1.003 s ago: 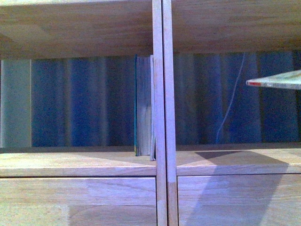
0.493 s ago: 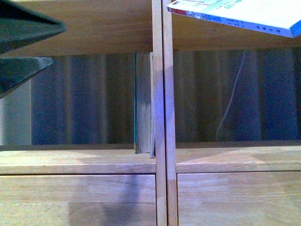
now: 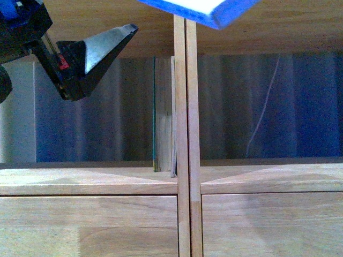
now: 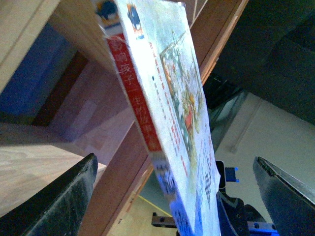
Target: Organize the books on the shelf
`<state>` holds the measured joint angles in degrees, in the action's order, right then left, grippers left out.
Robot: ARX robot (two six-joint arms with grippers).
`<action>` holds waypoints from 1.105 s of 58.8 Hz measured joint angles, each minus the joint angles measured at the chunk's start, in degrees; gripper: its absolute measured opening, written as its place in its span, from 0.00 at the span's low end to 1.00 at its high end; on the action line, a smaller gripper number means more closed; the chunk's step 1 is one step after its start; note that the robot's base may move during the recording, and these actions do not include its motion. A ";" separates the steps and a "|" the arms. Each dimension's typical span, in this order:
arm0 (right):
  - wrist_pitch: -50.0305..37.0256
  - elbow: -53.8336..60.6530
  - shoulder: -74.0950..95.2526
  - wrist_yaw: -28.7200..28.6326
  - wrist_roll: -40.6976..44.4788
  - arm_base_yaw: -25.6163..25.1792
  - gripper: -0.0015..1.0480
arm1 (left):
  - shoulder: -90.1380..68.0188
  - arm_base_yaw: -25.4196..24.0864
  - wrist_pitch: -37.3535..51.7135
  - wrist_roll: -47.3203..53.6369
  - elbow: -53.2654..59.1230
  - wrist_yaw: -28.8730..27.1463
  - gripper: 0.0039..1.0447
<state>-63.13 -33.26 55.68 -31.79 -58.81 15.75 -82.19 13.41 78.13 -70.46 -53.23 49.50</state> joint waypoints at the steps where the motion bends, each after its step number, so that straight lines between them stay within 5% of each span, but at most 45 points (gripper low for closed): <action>1: 0.28 0.00 0.00 0.33 0.39 1.03 0.07 | -0.07 0.24 0.22 -0.55 0.00 0.00 0.93; 11: 2.12 0.00 -0.02 2.49 3.89 7.52 0.07 | -0.68 1.22 1.68 -3.17 -0.15 -0.13 0.92; 38: 3.96 -0.98 1.36 4.22 6.45 10.64 0.08 | -0.66 1.20 1.79 -3.85 -0.13 -1.05 0.23; 47: 4.48 -0.48 1.05 2.62 6.36 9.44 0.32 | -0.59 1.20 1.86 -5.99 -0.13 -1.40 0.07; 58: 5.35 2.01 -1.81 -2.71 5.70 3.37 0.57 | -0.59 1.20 1.86 -6.73 -0.11 0.00 0.06; 65: 5.40 4.02 -4.52 -7.58 4.26 -5.07 0.74 | 1.70 -1.60 0.04 -3.61 1.77 0.33 0.06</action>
<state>-57.74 -29.23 51.16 -39.38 -54.54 10.68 -80.49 11.81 78.17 -74.06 -51.46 49.82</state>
